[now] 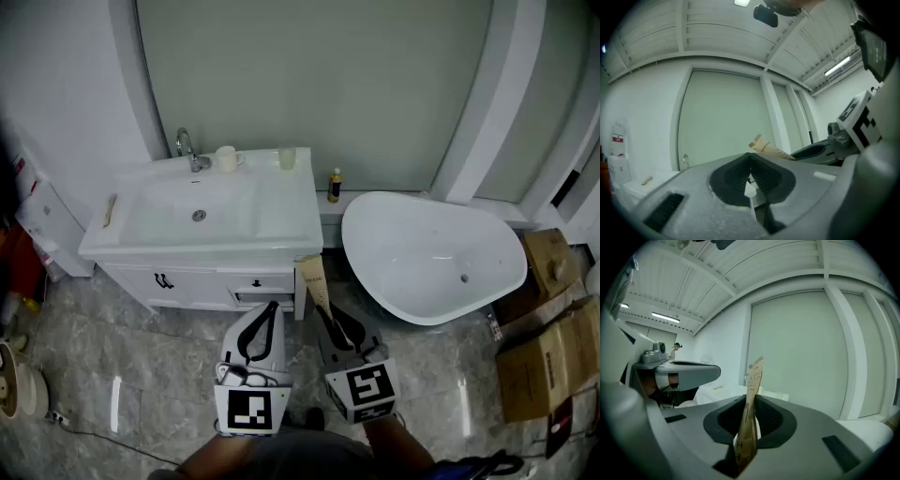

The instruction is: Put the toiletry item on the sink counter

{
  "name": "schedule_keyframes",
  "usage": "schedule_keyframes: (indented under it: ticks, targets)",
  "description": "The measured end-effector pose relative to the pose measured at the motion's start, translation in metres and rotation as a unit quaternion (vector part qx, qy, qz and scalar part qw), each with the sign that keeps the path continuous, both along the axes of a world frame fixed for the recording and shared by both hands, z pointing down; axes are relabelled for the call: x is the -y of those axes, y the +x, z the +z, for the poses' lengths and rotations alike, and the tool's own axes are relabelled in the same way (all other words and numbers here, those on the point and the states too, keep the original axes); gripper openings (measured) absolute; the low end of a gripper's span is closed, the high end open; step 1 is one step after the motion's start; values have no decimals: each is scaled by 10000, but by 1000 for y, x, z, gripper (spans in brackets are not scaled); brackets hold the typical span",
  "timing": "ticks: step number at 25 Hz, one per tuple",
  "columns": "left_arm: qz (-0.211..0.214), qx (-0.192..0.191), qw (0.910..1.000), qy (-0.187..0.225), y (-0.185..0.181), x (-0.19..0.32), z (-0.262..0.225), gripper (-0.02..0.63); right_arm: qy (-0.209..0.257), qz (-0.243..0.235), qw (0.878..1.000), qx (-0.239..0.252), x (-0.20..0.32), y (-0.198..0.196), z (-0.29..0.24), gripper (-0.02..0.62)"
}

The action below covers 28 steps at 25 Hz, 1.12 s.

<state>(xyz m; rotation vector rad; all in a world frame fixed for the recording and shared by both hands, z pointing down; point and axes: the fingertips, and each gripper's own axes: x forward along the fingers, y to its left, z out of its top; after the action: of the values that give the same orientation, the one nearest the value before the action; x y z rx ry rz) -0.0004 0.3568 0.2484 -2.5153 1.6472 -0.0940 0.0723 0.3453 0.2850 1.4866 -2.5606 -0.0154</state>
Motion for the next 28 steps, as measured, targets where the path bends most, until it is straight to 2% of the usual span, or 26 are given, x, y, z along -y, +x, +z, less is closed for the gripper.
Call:
schedule_keyframes:
  ticks: [8,17,22,28]
  targets:
    - [-37,27,10000,-26,15,2,3,11,16,-65,9999,123,2,10,-2,58]
    - [-309,-49,9995,-52,31,8,6,11,-91,-226,9996,137,5,36,3,60]
    - [-490,-20,9988,-93,28,19,13,11,-145,-225,9996,82,18,46,10,60]
    - [-622,-91,9976,-287,16,48,31,11,-250,-340,9991,84,49,35,24,58]
